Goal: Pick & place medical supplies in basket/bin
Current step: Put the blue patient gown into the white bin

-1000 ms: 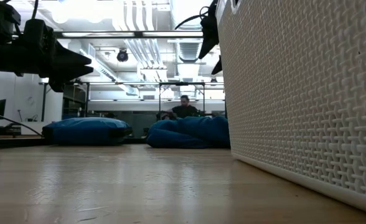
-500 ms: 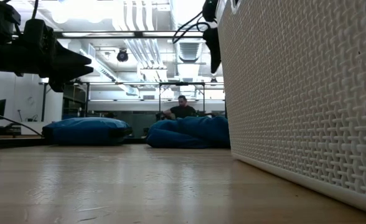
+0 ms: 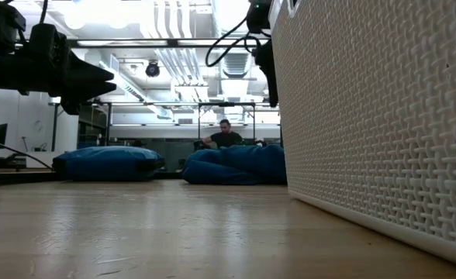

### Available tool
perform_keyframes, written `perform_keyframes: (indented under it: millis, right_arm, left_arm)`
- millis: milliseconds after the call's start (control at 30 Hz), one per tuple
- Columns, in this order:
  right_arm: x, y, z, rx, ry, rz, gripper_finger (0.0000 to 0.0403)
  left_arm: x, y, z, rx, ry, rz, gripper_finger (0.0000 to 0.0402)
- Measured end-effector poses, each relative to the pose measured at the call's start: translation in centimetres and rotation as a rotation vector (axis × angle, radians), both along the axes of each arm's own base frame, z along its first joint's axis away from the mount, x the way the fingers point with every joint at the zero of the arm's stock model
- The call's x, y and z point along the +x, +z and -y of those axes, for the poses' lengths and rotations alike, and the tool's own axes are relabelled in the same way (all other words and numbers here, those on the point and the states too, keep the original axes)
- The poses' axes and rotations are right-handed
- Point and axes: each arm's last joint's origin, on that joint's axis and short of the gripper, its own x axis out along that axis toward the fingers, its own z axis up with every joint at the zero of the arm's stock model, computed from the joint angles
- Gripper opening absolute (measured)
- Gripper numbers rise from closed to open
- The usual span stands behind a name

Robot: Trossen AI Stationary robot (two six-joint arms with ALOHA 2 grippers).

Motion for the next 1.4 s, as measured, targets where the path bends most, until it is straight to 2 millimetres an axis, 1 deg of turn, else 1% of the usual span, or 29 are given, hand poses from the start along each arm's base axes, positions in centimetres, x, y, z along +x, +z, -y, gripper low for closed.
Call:
perform_keyframes:
  millis: [233,400,533,700,800,900,1133,1400]
  right_arm:
    - [0.6,-2.4,-2.1,-0.024,0.126,-0.051,0.0400]
    - [0.5,-4.5,-3.0,-0.152,0.178,-0.118,0.0400]
    - [0.7,-6.0,-2.9,-0.194,0.185,-0.092,0.0400]
    - [0.5,-8.0,-2.7,-0.211,0.175,-0.059,0.0400]
    - [0.4,-9.1,-2.5,-0.252,0.165,-0.052,0.0400]
    - [0.4,-9.6,-2.2,-0.312,0.165,-0.039,0.0400]
    - [0.1,-10.8,-1.4,-0.346,0.166,-0.021,0.0400]
    - [-0.7,-12.9,-0.5,-0.390,0.188,0.028,0.0400]
  left_arm:
    - [0.0,0.0,0.0,0.001,0.000,0.000,0.0164]
    - [0.0,0.0,0.0,0.001,0.000,0.000,0.0164]
    - [0.0,0.0,0.0,0.001,0.000,-0.001,0.0164]
    - [0.0,0.0,0.0,0.001,0.000,0.000,0.0164]
    - [0.0,0.0,0.0,0.001,0.000,0.000,0.0164]
    - [0.0,0.0,0.0,0.001,0.000,0.000,0.0164]
    - [0.0,0.0,0.0,0.000,0.000,0.000,0.0164]
    - [0.0,0.0,0.0,0.000,0.000,0.000,0.0164]
